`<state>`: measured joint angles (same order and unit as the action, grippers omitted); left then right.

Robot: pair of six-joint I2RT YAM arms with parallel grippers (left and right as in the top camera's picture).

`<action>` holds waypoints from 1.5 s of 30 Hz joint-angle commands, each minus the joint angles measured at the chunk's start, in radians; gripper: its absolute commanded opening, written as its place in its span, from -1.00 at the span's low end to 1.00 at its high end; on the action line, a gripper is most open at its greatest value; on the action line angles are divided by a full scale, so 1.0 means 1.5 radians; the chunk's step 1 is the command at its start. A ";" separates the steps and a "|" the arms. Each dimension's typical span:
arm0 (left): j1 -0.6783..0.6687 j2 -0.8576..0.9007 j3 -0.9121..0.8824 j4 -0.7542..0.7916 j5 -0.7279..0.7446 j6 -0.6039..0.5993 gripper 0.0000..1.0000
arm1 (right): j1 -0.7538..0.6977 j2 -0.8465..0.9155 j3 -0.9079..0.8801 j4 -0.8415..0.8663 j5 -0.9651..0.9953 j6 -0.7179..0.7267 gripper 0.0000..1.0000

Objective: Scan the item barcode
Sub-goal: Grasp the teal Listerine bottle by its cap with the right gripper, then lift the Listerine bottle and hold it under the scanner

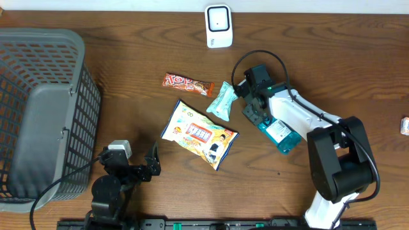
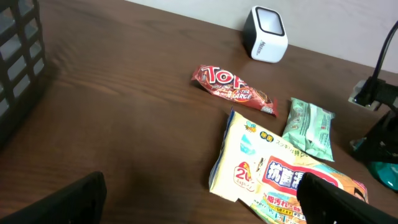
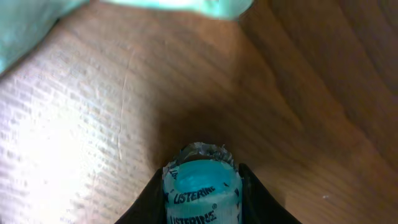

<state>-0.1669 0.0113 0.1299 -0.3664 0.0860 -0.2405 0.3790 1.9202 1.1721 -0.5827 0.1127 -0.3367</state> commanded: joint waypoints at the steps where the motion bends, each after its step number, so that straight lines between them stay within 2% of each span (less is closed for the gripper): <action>1: -0.003 0.000 -0.009 -0.015 -0.008 -0.008 0.96 | 0.004 0.040 0.046 0.002 -0.027 0.074 -0.74; 9: -0.003 0.000 -0.009 -0.015 -0.008 -0.008 0.96 | 0.003 0.040 0.179 -0.025 -0.027 0.168 -0.73; 14: -0.003 0.000 -0.009 -0.015 -0.008 -0.008 0.96 | 0.004 0.040 0.271 -0.073 -0.027 0.196 -0.93; 19: -0.003 0.000 -0.009 -0.015 -0.008 -0.008 0.96 | 0.004 0.039 0.316 -0.075 -0.027 0.230 -0.87; 32: -0.003 0.000 -0.009 -0.015 -0.008 -0.008 0.95 | 0.005 0.015 0.325 -0.018 -0.024 0.262 -0.81; 45: -0.003 0.000 -0.009 -0.015 -0.008 -0.008 0.96 | 0.005 -0.054 0.325 -0.013 -0.024 0.261 -0.82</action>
<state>-0.1669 0.0113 0.1299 -0.3664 0.0860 -0.2405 0.3790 1.9079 1.6279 -0.6132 0.0750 0.0422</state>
